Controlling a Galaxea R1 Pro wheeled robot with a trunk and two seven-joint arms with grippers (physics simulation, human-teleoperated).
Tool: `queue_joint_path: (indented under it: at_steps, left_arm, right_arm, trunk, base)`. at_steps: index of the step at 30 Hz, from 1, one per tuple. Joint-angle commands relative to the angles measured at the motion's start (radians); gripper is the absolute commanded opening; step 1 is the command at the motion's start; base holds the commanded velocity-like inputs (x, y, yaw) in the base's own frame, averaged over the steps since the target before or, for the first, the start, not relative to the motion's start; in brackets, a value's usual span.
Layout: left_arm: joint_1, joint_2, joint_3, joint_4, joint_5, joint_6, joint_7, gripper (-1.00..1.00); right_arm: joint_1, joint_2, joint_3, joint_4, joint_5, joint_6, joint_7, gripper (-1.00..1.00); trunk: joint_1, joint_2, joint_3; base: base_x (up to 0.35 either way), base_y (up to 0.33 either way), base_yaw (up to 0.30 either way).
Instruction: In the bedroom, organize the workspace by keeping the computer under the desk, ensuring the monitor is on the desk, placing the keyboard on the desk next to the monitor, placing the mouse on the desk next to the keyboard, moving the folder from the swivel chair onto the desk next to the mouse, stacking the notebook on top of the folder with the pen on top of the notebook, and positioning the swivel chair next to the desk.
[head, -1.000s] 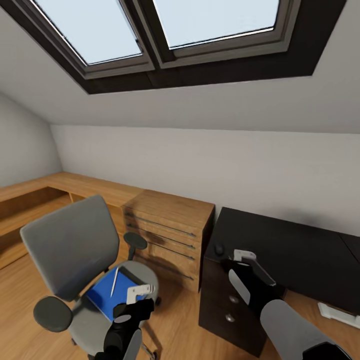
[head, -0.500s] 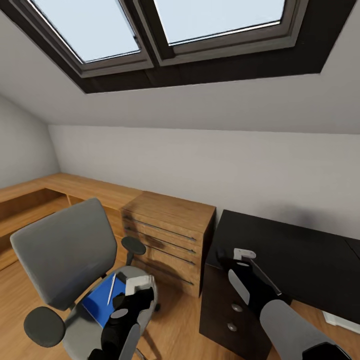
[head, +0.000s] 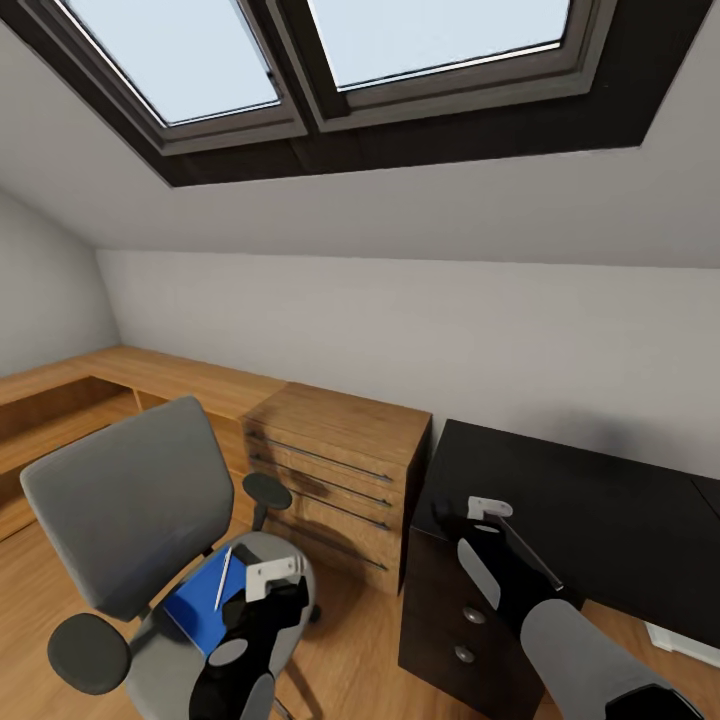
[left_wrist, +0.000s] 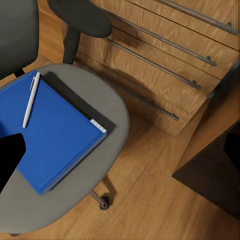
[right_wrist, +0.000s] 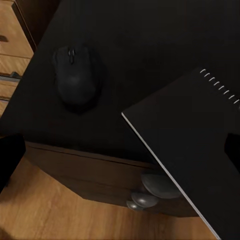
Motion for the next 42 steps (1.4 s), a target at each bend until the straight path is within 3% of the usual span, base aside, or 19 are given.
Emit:
queue_joint_path:
  at_steps: [1,17,25,35,42]
  left_arm:
    - [0.000,0.000,-0.003,-0.002,0.011,0.000,0.010,1.00]
    - [0.003,0.000,-0.007,-0.004,0.010,-0.009,0.012,1.00]
    - [0.003,0.000,-0.007,-0.003,0.011,-0.007,0.011,1.00]
    - [0.003,-0.001,-0.009,-0.003,0.011,-0.007,0.011,1.00]
    - [0.003,0.000,-0.014,-0.002,0.011,-0.007,0.011,1.00]
  right_arm:
    - [-0.001,-0.001,0.007,-0.001,-0.007,0.004,-0.008,1.00]
    - [0.000,-0.010,0.007,0.004,0.008,-0.003,0.001,1.00]
    - [0.001,-0.015,0.007,0.017,0.074,-0.070,0.067,1.00]
    - [0.001,-0.015,0.007,0.063,0.176,-0.132,0.224,1.00]
    - [0.001,-0.015,0.007,0.099,0.195,-0.177,0.254,1.00]
  trunk:
    - [0.000,-0.001,-0.001]
    - [0.000,-0.001,-0.001]
    - [0.000,-0.001,-0.001]
    - [0.000,-0.001,-0.001]
    - [0.000,-0.001,-0.001]
  base:
    - [0.000,0.000,0.000]
    - [0.147,0.000,0.000]
    - [0.089,0.000,0.000]
    - [0.010,0.000,0.000]
    - [0.102,0.000,0.000]
